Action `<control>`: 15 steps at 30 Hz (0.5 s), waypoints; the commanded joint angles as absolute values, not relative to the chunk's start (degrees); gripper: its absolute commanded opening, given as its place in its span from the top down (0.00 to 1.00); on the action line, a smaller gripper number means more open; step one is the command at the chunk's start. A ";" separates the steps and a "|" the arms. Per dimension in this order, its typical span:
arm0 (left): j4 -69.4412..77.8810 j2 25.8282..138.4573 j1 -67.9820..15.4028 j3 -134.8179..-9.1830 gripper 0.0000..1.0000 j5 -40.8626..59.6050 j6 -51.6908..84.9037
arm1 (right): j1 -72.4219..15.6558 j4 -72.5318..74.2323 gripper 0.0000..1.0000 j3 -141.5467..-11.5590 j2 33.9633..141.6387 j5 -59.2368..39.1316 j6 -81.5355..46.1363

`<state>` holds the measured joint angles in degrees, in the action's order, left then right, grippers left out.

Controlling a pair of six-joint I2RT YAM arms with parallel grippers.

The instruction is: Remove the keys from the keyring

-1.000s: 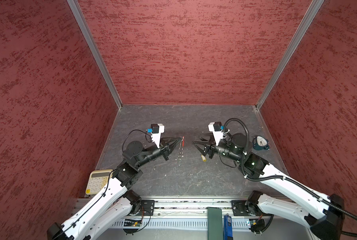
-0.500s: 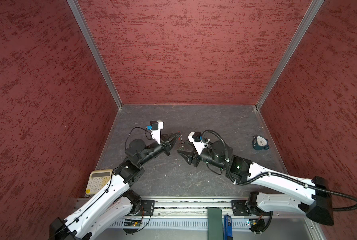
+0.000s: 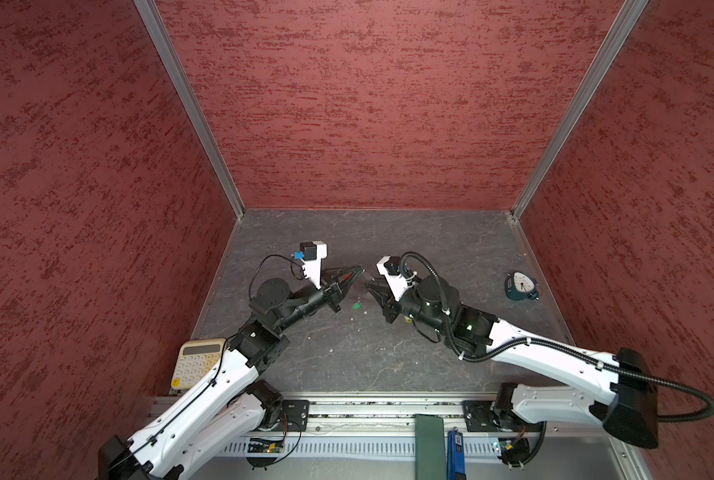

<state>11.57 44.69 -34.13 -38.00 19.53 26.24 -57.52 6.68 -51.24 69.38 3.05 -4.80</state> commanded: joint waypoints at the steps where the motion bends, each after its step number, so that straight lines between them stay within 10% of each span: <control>1: 12.77 44.17 -34.39 -39.89 1.00 20.83 26.51 | -56.25 9.14 0.91 -53.09 69.11 -0.99 -4.94; 4: 11.86 43.74 -34.44 -39.90 1.00 20.60 26.45 | -54.42 8.49 0.99 -52.88 67.99 -3.59 -5.84; 10: 8.80 41.63 -34.33 -39.02 0.37 20.57 25.04 | -48.26 4.58 1.00 -52.46 64.31 -15.56 -7.52; 15: 6.64 40.45 -34.28 -37.73 0.26 22.07 24.12 | -43.21 2.52 1.00 -52.01 61.74 -28.00 -9.89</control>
